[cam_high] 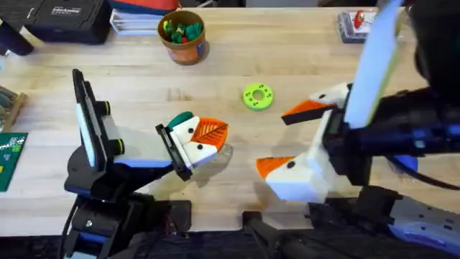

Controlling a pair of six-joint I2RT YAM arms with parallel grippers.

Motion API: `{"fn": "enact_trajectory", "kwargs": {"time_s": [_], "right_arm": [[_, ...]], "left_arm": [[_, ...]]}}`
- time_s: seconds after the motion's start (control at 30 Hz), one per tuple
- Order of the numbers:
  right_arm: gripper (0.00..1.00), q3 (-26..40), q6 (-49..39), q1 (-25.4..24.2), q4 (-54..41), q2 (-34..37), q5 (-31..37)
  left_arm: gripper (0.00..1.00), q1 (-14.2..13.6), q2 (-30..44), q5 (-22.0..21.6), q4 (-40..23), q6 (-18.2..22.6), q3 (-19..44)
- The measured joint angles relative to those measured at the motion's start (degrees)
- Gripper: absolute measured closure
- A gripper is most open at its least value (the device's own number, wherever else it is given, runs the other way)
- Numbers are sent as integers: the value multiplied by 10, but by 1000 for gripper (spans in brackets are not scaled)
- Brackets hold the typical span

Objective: Pick up the gripper from the table and insert it into the empty holder that is missing its gripper. Then pick up a screw, insert it into the mounting hole, and use the screwdriver to tighten it. Finally, clean up the table by picking up the vegetable and placing it into the bucket.

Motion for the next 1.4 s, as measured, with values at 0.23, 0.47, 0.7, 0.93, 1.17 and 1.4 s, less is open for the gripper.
{"fn": "enact_trajectory", "kwargs": {"time_s": [0.23,0.47,0.7,0.93,1.17,1.4], "right_arm": [[7,-1,-2,-12,0,16,-2],[7,-1,-2,-134,-55,16,18],[9,-2,-36,-339,-89,23,186],[9,-2,-195,-545,-43,79,264],[7,-2,-285,-730,-41,165,214],[7,-2,-338,-826,-10,235,171]], "left_arm": [[991,0,0,0,0,1,0],[991,0,0,0,0,1,0],[991,0,0,0,0,1,0],[991,0,0,0,0,1,0],[991,0,0,0,0,1,0],[991,0,0,0,0,1,0]]}}
